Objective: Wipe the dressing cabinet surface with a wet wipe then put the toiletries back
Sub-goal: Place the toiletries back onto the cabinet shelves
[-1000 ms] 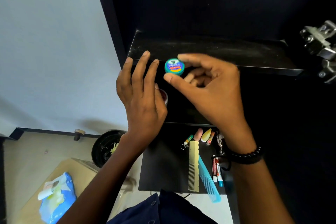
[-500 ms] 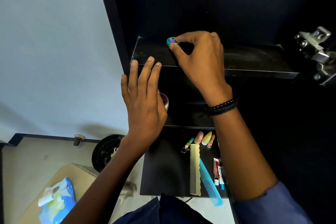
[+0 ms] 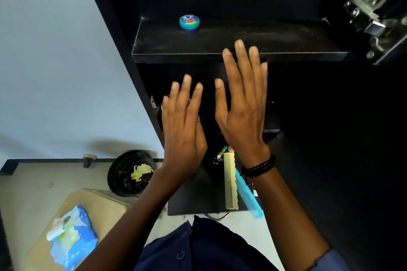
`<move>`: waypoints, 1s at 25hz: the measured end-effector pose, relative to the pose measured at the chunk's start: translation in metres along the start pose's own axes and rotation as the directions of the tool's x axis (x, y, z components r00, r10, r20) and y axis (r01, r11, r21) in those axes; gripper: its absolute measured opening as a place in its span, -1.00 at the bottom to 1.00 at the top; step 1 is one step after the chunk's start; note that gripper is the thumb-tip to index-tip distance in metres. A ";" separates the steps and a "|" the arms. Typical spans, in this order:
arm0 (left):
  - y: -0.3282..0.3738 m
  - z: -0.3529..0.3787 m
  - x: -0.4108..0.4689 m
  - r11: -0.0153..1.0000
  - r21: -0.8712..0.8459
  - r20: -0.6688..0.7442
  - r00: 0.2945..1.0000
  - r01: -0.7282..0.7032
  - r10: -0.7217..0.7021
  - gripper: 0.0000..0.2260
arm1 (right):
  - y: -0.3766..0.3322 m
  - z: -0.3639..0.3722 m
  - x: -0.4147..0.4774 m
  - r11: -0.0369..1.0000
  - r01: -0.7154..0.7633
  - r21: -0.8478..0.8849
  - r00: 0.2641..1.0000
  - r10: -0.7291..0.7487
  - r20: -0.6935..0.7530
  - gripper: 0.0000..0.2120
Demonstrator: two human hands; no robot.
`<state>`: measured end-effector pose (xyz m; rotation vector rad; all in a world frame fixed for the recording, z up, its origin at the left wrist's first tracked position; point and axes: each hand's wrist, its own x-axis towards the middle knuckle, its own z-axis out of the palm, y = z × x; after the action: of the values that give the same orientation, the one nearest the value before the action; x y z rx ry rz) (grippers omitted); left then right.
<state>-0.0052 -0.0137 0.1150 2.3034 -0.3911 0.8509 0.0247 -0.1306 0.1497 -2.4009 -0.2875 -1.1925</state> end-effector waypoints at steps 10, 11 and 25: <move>-0.027 0.064 -0.107 0.976 -0.054 0.572 0.808 0.212 -0.143 -0.36 | 0.086 0.046 -0.183 0.920 -0.391 0.001 0.854 0.362 0.374 -0.68; -0.031 0.068 -0.116 0.974 -0.042 0.616 0.774 0.222 -0.150 -0.36 | 0.091 0.047 -0.192 0.917 -0.396 -0.042 0.836 0.379 0.397 -0.71; -0.051 0.090 -0.153 0.922 0.100 0.788 0.537 0.373 -0.302 -0.40 | 0.137 0.078 -0.292 0.673 -0.556 -0.488 0.101 0.638 0.764 -0.39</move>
<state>-0.0526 -0.0276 -0.0629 2.4438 -0.3062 -0.4511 -0.0470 -0.2112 -0.1637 -2.5208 0.4648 0.6289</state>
